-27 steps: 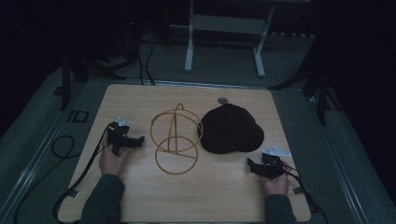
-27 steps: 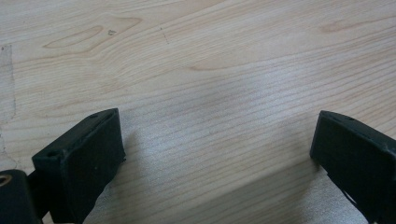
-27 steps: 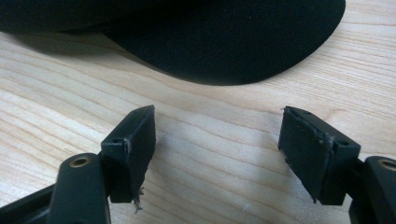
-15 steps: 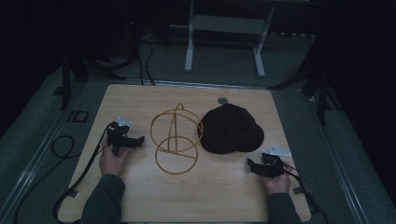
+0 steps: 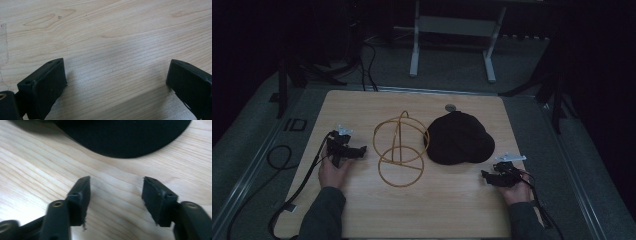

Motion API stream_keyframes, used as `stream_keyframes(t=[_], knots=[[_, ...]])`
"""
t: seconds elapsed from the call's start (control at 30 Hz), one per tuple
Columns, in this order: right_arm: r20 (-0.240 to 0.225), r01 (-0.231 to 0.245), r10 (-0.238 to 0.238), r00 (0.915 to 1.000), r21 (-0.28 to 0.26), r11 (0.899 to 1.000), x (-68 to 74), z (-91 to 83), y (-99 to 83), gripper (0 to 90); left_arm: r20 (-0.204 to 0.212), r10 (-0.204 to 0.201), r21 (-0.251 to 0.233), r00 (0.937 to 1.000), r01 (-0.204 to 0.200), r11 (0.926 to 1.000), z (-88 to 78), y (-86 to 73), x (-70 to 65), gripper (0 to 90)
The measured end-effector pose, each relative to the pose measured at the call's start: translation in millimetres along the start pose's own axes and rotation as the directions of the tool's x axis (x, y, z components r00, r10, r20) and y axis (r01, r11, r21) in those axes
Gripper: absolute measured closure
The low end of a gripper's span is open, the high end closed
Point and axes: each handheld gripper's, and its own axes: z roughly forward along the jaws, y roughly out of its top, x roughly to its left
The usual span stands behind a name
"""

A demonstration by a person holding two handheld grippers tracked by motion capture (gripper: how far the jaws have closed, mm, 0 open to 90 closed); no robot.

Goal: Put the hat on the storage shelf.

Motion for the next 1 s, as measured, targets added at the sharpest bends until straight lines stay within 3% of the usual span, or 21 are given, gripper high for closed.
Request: stream_keyframes(t=[0.23,0.5,0.73,1.0], knots=[[-0.017,0.05,-0.05,0.9986,0.022,0.999,-5.9,-10.9,10.3,44.4,0.0,0.0,0.0,1.0,0.0,1.0,0.0,0.0,0.0,2.3],[-0.061,0.134,-0.131,0.9895,0.044,0.99,-11.7,-17.7,39.4,44.4,0.0,0.0,0.0,1.0,0.0,1.0,0.0,0.0,0.0,2.4],[-0.102,0.116,-0.11,0.9887,0.053,0.992,-15.5,-23.2,59.1,42.4,0.0,0.0,0.0,1.0,0.0,1.0,0.0,0.0,0.0,2.4],[-0.115,0.085,-0.077,0.9904,0.065,0.994,-21.6,-27.7,80.2,41.0,0.0,0.0,0.0,1.0,0.0,1.0,0.0,0.0,0.0,2.3]])
